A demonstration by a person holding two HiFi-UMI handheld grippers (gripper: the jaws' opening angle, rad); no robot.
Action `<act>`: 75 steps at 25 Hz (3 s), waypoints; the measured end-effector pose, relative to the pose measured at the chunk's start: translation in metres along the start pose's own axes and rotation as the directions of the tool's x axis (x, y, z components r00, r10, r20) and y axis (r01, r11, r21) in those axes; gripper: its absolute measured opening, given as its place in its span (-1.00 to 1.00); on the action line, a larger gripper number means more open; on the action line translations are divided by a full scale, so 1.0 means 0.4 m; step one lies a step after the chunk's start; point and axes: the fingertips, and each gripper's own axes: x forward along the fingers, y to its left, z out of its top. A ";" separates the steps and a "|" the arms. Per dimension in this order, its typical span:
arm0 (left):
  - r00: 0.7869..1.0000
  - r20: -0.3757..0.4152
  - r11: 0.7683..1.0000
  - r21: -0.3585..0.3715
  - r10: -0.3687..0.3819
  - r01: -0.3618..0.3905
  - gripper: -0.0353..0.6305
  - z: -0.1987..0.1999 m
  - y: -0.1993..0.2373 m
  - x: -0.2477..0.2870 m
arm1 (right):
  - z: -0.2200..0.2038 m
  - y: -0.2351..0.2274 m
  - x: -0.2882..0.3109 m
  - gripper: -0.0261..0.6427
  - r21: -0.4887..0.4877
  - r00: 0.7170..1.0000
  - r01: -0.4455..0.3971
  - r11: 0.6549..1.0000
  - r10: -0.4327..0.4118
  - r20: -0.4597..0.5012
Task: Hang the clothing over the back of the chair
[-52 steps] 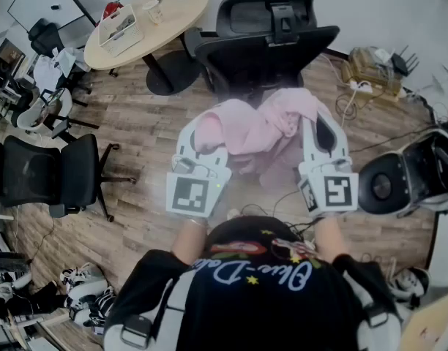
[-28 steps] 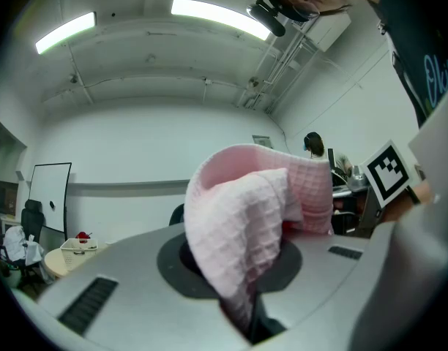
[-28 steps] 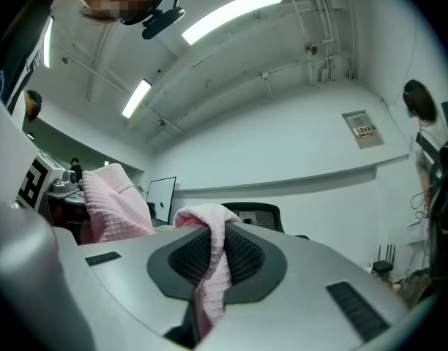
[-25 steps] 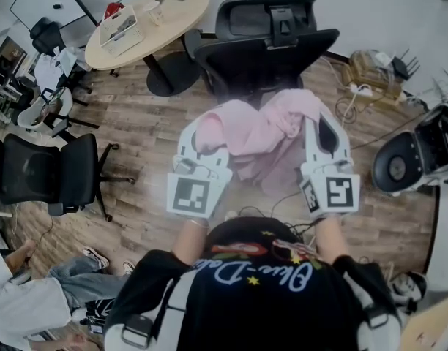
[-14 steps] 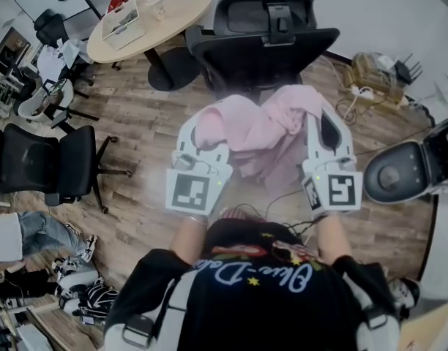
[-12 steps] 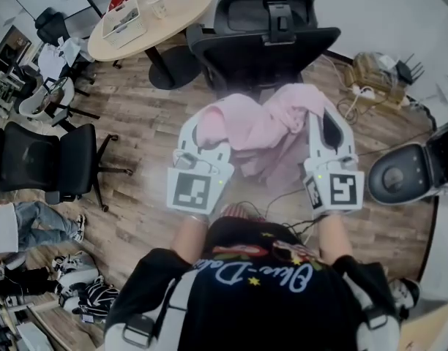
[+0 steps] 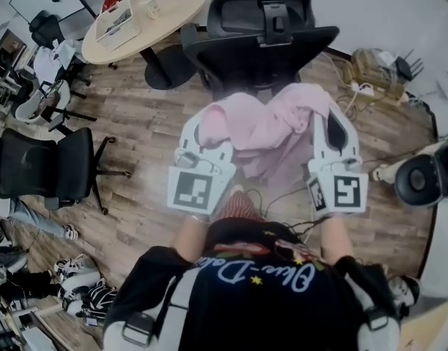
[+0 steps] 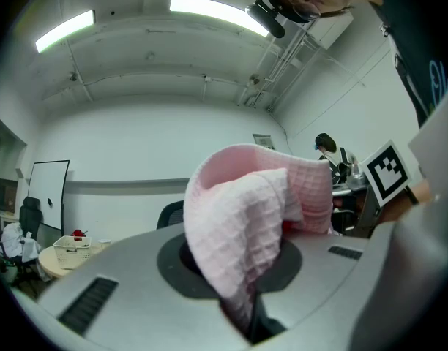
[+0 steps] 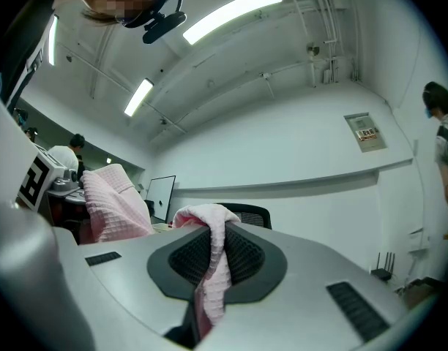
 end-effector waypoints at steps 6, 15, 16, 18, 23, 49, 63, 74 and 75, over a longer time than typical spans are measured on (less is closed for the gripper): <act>1.000 0.008 1.000 0.015 -0.023 0.023 -0.75 0.005 0.014 0.066 | -0.004 -0.045 0.042 -0.85 -0.017 1.000 0.021 1.000 -0.021 -0.001; 0.999 0.023 0.999 0.026 -0.024 0.023 -0.75 0.014 0.080 0.147 | 0.020 -0.071 0.132 -0.85 -0.032 0.999 0.036 0.999 -0.034 0.036; 0.999 0.026 0.999 0.027 -0.025 0.024 -0.75 0.016 0.086 0.156 | 0.022 -0.076 0.141 -0.85 -0.033 0.999 0.038 0.999 -0.037 0.039; 0.999 0.032 0.999 0.028 -0.030 0.029 -0.75 0.021 0.098 0.174 | 0.026 -0.082 0.159 -0.85 -0.034 0.998 0.043 0.998 -0.042 0.045; 0.998 0.041 0.999 0.019 -0.047 0.047 -0.75 0.024 0.128 0.213 | 0.032 -0.093 0.202 -0.85 -0.038 0.997 0.062 0.997 -0.060 0.046; 0.997 0.005 0.997 -0.018 -0.075 0.075 -0.75 -0.034 0.148 0.269 | -0.004 -0.118 0.245 -0.85 -0.061 0.994 0.111 0.992 -0.111 0.004; 0.996 0.060 0.997 0.030 -0.067 0.065 -0.75 0.064 0.236 0.320 | 0.116 -0.130 0.326 -0.85 -0.132 0.989 0.120 0.984 -0.106 0.102; 0.994 0.080 0.996 0.064 -0.071 0.066 -0.75 0.112 0.290 0.373 | 0.181 -0.151 0.403 -0.85 -0.160 0.983 0.127 0.979 -0.103 0.149; 0.994 0.081 0.996 0.065 -0.073 0.067 -0.75 0.113 0.293 0.377 | 0.183 -0.154 0.408 -0.85 -0.161 0.983 0.130 0.978 -0.106 0.151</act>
